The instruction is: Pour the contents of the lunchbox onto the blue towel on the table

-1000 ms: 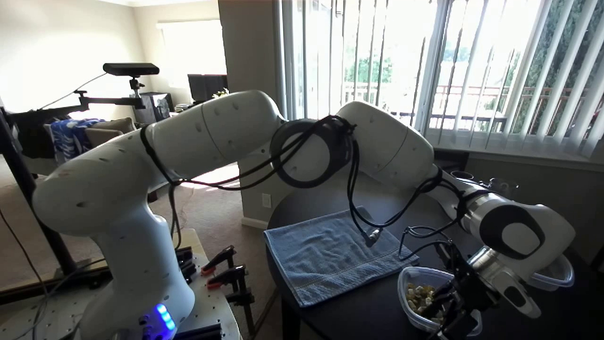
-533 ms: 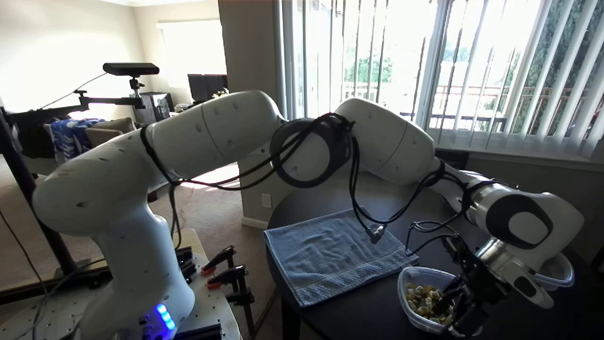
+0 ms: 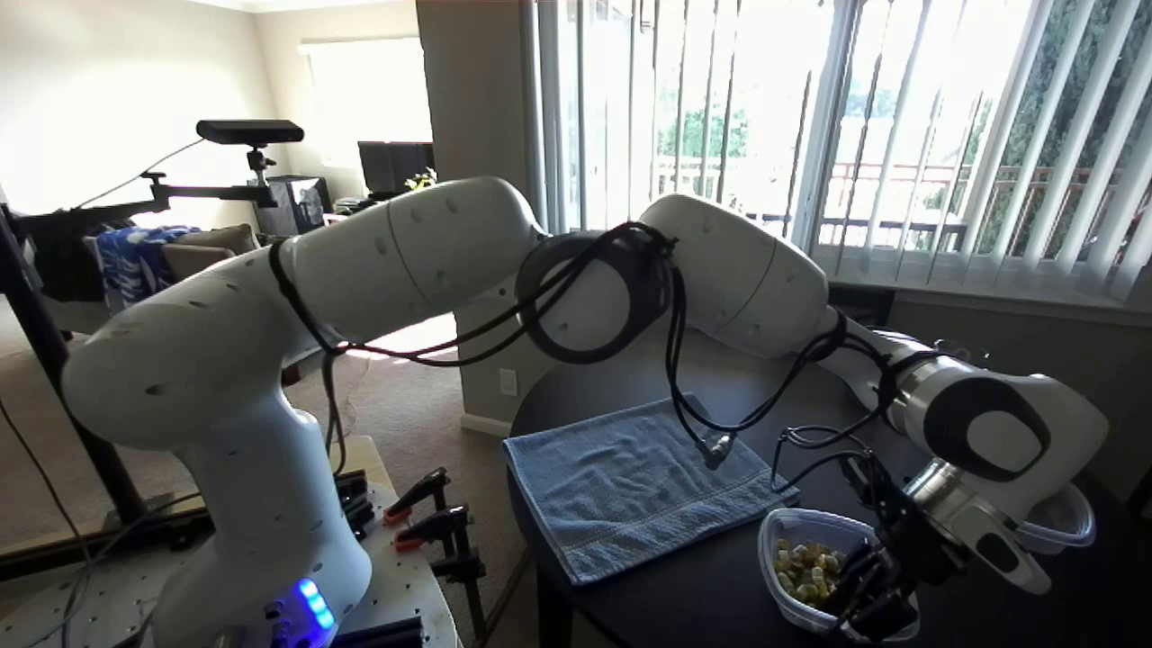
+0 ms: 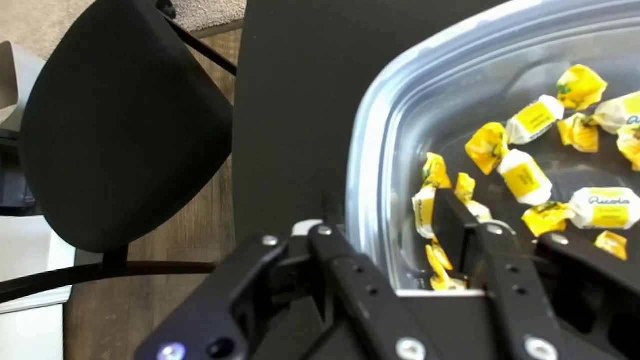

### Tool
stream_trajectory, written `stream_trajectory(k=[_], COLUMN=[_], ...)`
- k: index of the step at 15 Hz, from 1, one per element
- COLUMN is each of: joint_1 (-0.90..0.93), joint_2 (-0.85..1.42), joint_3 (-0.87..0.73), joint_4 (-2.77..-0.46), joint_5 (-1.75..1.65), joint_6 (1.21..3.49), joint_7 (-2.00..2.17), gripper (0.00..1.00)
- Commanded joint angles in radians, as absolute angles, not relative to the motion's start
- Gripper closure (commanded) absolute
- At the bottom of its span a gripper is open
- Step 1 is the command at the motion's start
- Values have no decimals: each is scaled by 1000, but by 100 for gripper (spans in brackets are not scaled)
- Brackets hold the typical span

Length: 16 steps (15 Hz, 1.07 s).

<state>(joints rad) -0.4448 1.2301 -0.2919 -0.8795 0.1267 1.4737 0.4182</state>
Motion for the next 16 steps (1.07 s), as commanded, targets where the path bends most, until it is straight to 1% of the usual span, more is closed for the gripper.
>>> stream_trajectory(k=[1,4,5,6,9,13,16], joint_1=[-450,-452,-452,-452,-448,-428,-407], joint_2=[1256,1253,1247,1243,1207,1163,1136], joint_3=[-289,-290,-292,-292,-297,-305,-305], joint_4=[-843,-832,-830,-828,-817,-770,-717], joint_5=[131,133,132,133,133,111,70], joint_6=[1446,1444,1446,1449,1477,1500,1504], joint_7=[427,429,430,431,430,396,267], gripper=[78,96,93,96,100,99,99])
